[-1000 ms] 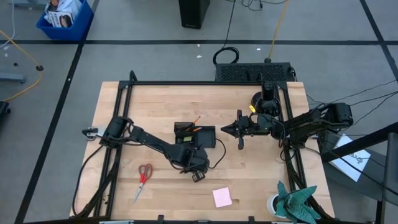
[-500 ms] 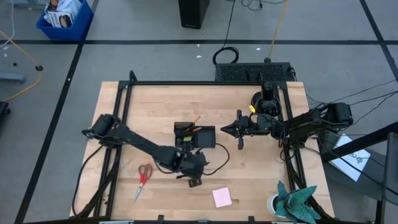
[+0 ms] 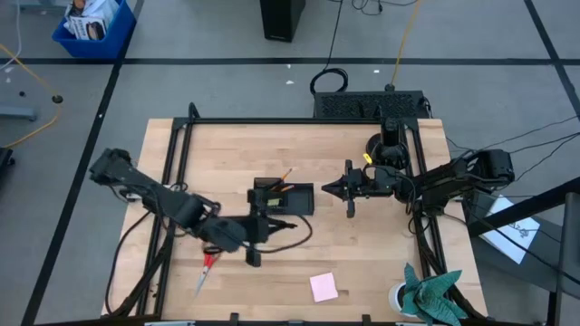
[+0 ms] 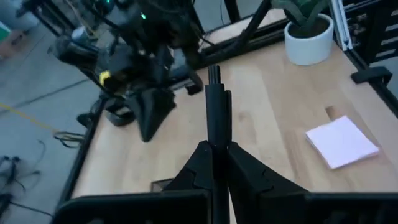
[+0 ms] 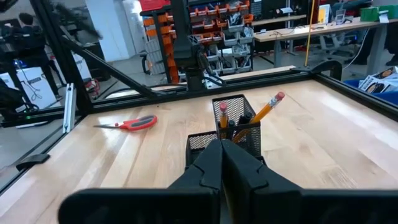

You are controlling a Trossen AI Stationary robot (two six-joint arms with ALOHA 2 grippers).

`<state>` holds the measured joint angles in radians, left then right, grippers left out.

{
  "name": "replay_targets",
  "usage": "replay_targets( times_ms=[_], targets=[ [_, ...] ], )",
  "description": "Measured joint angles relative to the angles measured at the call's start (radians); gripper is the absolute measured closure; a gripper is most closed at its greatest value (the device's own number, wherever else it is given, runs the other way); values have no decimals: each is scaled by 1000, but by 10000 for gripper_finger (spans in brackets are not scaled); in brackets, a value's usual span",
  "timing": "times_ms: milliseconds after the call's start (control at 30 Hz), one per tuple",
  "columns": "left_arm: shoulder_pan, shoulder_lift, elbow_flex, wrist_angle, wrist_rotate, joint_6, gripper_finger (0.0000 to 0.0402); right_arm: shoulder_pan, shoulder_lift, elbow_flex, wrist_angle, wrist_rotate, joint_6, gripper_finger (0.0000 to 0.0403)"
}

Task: Pick and place office supplies into organizer
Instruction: Put the black pen into the black desk organizer

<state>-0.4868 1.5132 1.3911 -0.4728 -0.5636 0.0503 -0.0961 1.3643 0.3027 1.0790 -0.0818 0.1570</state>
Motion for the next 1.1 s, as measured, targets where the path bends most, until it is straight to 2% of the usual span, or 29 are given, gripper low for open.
replay_targets(
  times_ms=[133, 233, 300, 433, 533, 600, 700, 833, 1100],
  targets=[
    [44, -93, -101, 13, 2, 35, 388, 0, 0, 0, 0, 0, 0, 403],
    [97, -193, -261, 123, 20, 56, 377, 0, 0, 0, -2, 0, 0, 403],
    [141, -264, -394, 289, 104, 102, 373, 0, 0, 0, -8, 0, 0, 403],
    [244, -363, -647, 725, 367, 212, 380, 0, 0, 0, -6, 1, -2, 403],
    [332, -377, -790, 995, 518, 217, 387, 0, 0, 0, -1, 1, -4, 403],
    [386, -367, -856, 1081, 567, 206, 387, 0, 0, 0, 1, 2, -4, 403],
    [458, -338, -902, 1140, 610, 204, 378, 0, 0, 0, 2, 3, -5, 403],
    [534, -305, -906, 1156, 693, 191, 373, -1, 0, 0, 3, 8, -17, 403],
    [627, -192, -906, 1157, 733, 191, 372, -2, 0, 0, 9, 85, -24, 403]
  ],
)
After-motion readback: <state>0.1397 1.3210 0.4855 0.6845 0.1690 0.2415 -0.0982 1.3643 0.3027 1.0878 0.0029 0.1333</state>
